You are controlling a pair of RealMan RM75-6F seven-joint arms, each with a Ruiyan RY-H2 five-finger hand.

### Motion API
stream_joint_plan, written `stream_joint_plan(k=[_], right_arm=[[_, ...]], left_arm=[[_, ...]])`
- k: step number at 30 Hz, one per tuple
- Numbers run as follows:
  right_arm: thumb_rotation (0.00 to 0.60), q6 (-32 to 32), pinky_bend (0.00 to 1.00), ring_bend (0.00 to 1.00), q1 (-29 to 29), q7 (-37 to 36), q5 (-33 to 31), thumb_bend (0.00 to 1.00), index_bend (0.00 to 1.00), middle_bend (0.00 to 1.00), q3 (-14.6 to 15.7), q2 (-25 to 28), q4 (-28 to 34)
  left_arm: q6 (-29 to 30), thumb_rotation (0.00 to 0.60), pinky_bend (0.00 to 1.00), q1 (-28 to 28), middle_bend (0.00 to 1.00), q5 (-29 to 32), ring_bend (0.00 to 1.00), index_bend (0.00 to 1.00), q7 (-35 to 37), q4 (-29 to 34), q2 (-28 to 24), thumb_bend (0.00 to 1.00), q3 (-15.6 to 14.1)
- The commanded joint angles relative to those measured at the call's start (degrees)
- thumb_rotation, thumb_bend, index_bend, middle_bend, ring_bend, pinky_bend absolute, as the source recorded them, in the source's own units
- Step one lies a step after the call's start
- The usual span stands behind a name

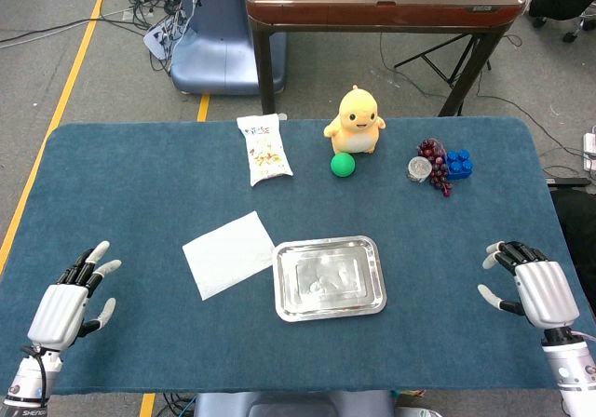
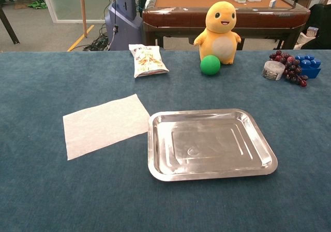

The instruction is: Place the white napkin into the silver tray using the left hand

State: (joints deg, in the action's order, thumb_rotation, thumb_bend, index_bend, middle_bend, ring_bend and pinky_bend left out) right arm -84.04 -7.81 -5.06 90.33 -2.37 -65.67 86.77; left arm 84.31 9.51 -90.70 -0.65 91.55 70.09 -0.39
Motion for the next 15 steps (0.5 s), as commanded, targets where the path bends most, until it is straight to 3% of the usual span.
stream_joint_plan(k=[1,4,10,15], right_arm=[[0.6,-0.12,0.38,0.27,0.09,-0.17,0.07,0.21,0.49,0.35,0.05,0.07,0.02],[0.6,-0.82,0.38,0.27,0.24,-0.15,0.91,0.21,0.49,0.35,0.25,0.27,0.37],[0.6,-1.62,0.38,0.27,0.41,-0.68,1.48,0.21,0.49,0.35,0.24,0.61,0.7],[0.6,-0.67,0.38,0.27,-0.26,-0.59,1.47,0.21,0.49,0.35,0.08,0.54,0.77]], left_arm=[[-0.49,0.6,0.17,0.52,0.05,-0.69,0.0,0.22,0.35,-0.42,0.43,0.4,-0.02],[-1.85,0.6,0.17,1.63,0.05,-1.5,0.0,0.22,1.08,-1.56,0.76,0.35,-0.01],[-4.51,0.6,0.17,4.9,0.03,-4.01,0.0,0.23,1.75,-4.12,1.2,0.14,0.5],[-4.7,0.6,0.17,6.65,0.02,-5.51,0.0,0.23,2.23,-6.6,2.88,0.1,1.14]])
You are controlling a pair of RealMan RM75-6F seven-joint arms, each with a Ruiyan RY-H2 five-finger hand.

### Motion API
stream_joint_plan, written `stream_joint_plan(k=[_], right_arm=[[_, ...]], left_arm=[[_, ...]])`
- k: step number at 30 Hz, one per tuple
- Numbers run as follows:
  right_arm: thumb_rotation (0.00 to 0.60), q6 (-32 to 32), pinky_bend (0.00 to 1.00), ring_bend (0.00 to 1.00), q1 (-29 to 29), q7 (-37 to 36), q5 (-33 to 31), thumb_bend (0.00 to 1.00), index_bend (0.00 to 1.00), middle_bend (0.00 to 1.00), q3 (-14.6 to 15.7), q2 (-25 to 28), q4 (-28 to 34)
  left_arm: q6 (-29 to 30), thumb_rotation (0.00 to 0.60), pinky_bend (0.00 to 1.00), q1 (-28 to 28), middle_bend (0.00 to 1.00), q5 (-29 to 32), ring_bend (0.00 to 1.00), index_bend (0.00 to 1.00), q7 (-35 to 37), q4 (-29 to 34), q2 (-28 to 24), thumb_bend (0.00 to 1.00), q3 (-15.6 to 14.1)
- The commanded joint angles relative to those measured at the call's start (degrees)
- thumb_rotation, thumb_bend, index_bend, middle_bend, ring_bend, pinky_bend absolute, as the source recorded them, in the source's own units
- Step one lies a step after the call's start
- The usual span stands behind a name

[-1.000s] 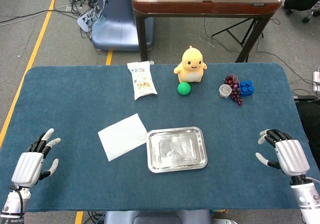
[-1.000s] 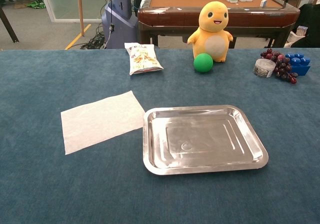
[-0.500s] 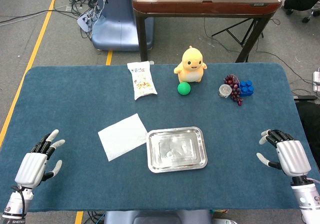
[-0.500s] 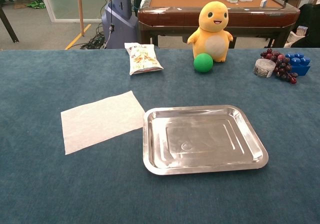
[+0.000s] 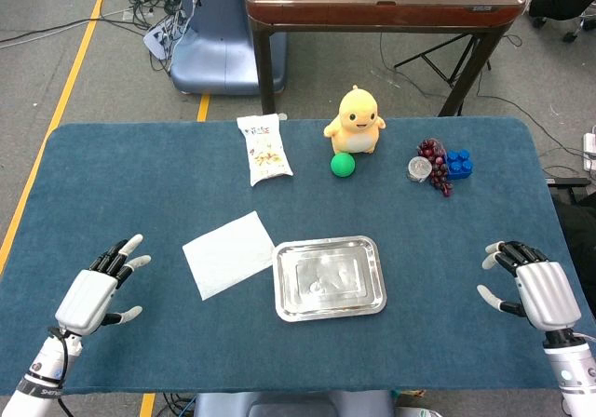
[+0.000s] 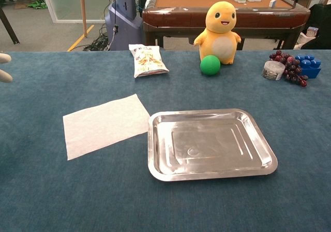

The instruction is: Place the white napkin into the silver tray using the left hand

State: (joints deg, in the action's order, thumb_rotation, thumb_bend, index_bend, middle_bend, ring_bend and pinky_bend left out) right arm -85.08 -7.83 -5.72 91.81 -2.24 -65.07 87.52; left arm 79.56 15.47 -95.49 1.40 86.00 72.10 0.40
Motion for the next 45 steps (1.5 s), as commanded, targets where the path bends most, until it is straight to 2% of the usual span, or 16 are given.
stream_joint_plan(k=[1,17,34,45], right_arm=[[0.6,0.78,0.38,0.27,-0.48,0.17,-0.05,0.21,0.49,0.35,-0.04,-0.1,-0.01],[0.6,1.0,0.38,0.27,-0.81,-0.51,0.02,0.21,0.49,0.35,0.03,0.29,0.07],[0.6,0.9,0.38,0.27,-0.79,-0.68,-0.06,0.21,0.49,0.35,0.07,0.33,-0.01],[0.6,0.91,0.38,0.27,-0.81,-1.03,-0.14,0.21,0.49,0.35,0.07,0.46,-0.03]], left_arm=[[0.35,0.6,0.17,1.05,0.02,-1.26,0.0,0.23,0.33,-1.87,1.51,0.1,0.5],[-2.18,0.6,0.17,6.93,0.02,-4.64,0.0,0.32,2.73,-14.54,10.42,0.1,0.17],[-6.6,0.6,0.17,11.84,0.02,-4.69,0.0,0.34,5.75,-23.8,13.7,0.1,-1.46],[-5.11,0.6,0.18,13.07,0.02,-5.2,0.0,0.42,9.57,-31.1,18.1,0.1,-2.6]])
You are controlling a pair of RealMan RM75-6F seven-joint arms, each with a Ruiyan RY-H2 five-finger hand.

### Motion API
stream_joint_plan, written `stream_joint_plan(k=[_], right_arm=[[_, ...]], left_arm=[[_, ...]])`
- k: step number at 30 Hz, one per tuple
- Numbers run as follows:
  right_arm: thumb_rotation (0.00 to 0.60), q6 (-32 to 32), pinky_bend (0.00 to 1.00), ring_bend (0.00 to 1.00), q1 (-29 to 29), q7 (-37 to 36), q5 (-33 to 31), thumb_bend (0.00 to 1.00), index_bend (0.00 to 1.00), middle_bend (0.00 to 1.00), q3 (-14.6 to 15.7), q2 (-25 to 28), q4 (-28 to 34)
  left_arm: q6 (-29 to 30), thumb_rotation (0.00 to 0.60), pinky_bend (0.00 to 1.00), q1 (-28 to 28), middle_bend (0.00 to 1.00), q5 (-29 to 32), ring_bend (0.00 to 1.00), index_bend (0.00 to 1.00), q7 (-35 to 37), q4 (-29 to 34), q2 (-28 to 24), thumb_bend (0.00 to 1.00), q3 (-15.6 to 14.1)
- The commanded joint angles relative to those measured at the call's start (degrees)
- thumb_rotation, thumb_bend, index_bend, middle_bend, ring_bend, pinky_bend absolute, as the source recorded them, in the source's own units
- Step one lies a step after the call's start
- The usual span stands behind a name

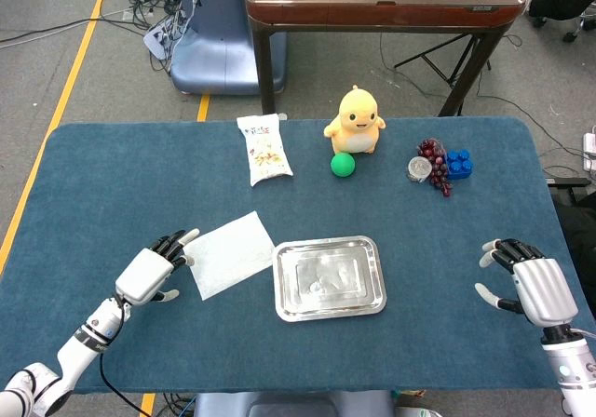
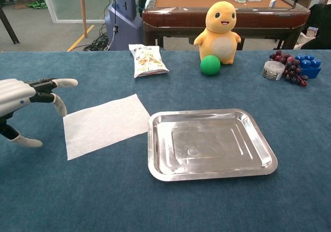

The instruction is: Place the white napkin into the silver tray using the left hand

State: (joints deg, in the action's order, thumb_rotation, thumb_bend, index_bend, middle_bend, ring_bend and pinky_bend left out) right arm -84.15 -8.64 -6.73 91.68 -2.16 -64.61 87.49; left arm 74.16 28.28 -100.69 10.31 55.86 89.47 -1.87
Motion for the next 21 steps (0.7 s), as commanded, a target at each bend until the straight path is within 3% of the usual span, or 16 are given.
stream_joint_plan(k=[1,21], right_arm=[[0.6,-0.03,0.38,0.27,0.01,-0.02,-0.01,0.21,0.49,0.35,-0.02,0.0,0.0],[0.6,0.06,0.38,0.27,-0.05,-0.2,-0.09,0.21,0.49,0.35,0.01,0.04,-0.03]], left_arm=[[0.33,0.6,0.18,0.3,0.02,0.06,0.0,0.42,0.89,-1.23,0.94,0.1,-0.43],[-1.29,0.6,0.18,1.32,0.02,1.92,0.0,0.47,1.17,-5.03,3.6,0.24,-1.73]])
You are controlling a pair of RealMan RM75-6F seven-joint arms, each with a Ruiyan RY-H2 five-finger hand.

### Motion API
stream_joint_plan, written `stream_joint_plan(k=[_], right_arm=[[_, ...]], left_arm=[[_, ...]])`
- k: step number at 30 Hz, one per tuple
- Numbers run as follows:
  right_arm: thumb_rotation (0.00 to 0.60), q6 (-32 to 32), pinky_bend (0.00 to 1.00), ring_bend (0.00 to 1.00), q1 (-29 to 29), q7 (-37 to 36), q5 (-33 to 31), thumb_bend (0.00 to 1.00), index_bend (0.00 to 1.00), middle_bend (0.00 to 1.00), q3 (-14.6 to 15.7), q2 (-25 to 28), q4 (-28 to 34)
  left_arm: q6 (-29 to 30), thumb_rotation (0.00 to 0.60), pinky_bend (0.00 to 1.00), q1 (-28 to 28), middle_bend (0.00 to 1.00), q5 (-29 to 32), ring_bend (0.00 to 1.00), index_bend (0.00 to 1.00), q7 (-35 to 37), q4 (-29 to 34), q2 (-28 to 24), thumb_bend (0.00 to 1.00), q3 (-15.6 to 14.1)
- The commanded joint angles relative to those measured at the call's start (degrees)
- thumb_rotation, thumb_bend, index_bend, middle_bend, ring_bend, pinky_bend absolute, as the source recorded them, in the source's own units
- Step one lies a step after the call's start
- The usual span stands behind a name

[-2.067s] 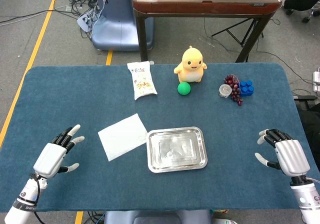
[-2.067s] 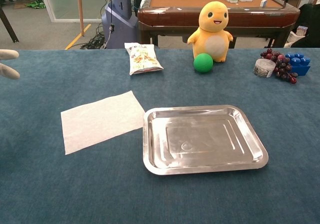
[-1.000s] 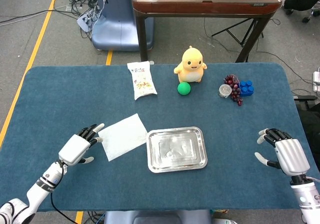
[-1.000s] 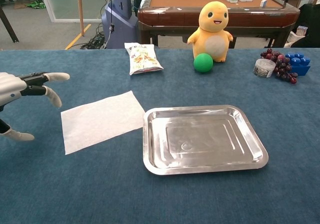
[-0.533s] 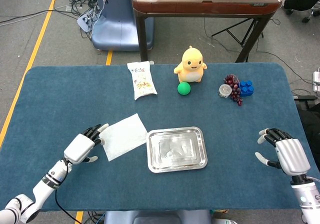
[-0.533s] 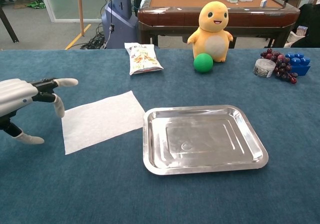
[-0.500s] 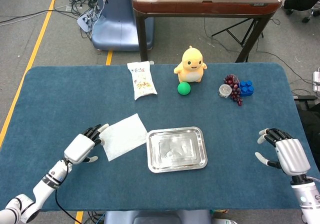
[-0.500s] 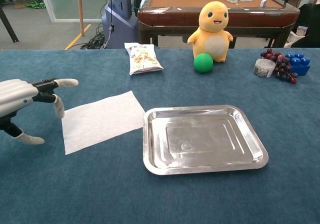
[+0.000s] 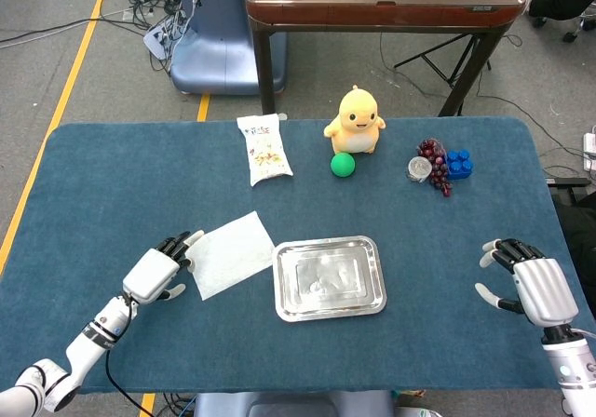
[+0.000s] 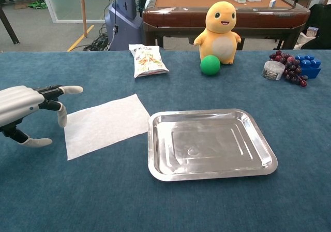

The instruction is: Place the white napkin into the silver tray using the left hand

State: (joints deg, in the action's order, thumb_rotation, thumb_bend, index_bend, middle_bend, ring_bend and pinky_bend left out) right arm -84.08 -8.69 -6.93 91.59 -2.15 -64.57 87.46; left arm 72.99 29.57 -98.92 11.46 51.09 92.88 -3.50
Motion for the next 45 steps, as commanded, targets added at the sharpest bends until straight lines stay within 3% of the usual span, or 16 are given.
stream_joint_plan(k=[1,45], right_arm=[[0.6,0.02,0.38,0.27,-0.01,-0.01,-0.01,0.21,0.49,0.35,0.0,-0.01,-0.01],[0.6,-0.2,0.38,0.27,0.06,-0.68,-0.07,0.21,0.49,0.35,0.0,0.24,-0.09]], left_arm=[[-0.24,0.6,0.18,0.05,0.02,0.26,0.0,0.47,0.06,-0.48,0.37,0.24,-0.17],[-1.35,0.6,0.19,0.58,0.02,2.49,0.0,0.47,3.43,-5.22,4.42,0.24,-1.11]])
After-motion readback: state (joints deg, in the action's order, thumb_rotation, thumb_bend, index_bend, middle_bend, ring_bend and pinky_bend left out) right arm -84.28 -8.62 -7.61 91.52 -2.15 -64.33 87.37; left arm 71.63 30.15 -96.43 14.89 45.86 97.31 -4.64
